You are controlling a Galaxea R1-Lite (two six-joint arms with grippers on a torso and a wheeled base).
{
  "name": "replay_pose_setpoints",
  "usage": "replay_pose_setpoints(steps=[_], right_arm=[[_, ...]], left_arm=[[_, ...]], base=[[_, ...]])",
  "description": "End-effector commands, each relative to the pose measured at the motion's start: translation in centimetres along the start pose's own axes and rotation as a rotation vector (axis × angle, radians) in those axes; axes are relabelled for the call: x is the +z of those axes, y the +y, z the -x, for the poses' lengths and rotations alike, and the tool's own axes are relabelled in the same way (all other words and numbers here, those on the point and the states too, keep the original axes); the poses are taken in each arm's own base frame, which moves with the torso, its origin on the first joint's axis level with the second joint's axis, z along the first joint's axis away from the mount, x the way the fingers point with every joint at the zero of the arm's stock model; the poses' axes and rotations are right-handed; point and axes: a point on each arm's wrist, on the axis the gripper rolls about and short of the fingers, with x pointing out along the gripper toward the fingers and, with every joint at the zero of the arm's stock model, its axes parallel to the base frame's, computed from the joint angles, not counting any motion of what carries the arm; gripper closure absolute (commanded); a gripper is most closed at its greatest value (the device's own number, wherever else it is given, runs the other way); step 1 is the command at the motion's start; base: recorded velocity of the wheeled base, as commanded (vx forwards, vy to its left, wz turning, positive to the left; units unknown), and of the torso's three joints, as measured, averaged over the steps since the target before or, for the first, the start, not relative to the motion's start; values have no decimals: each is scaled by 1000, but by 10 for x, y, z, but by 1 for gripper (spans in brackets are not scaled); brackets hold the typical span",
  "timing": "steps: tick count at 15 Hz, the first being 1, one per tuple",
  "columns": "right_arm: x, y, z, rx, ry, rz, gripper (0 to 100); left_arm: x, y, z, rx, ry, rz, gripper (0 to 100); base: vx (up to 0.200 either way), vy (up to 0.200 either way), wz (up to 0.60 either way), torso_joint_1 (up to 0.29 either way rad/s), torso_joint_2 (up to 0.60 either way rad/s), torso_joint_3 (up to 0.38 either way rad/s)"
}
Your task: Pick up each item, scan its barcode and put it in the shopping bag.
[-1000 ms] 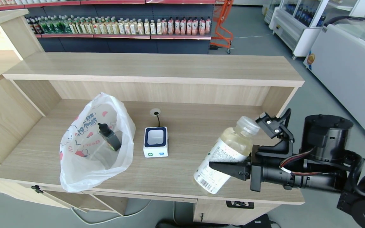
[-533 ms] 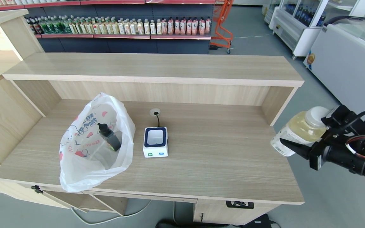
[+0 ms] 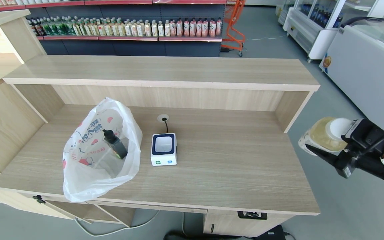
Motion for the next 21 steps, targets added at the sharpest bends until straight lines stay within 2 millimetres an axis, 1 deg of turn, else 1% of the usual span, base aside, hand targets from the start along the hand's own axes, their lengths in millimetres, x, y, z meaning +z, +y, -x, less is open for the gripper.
replay_pose_setpoints(steps=[1, 3, 8, 11, 16, 21], right_arm=[[3, 0, 3, -3, -13, 4, 100], [3, 3, 4, 10, -17, -2, 100], [19, 15, -3, 76, -86, -57, 100], [19, 14, -8, 82, -89, -95, 100], [19, 9, -26, 110, -111, -168, 100], [14, 13, -31, 178, -137, -183, 100]], left_arm=[[0, 0, 0, 1, 0, -3, 0], [0, 0, 0, 1, 0, -1, 0], [0, 0, 0, -1, 0, -1, 0], [0, 0, 0, 1, 0, -3, 0], [0, 0, 0, -1, 0, -6, 0], [0, 0, 0, -1, 0, -7, 0]], base=[[0, 0, 0, 0, 0, 0], [0, 0, 0, 0, 0, 0], [0, 200, 0, 1, 1, 3], [0, 200, 0, 4, 1, 4], [0, 200, 0, 1, 1, 4], [0, 200, 0, 4, 2, 2]])
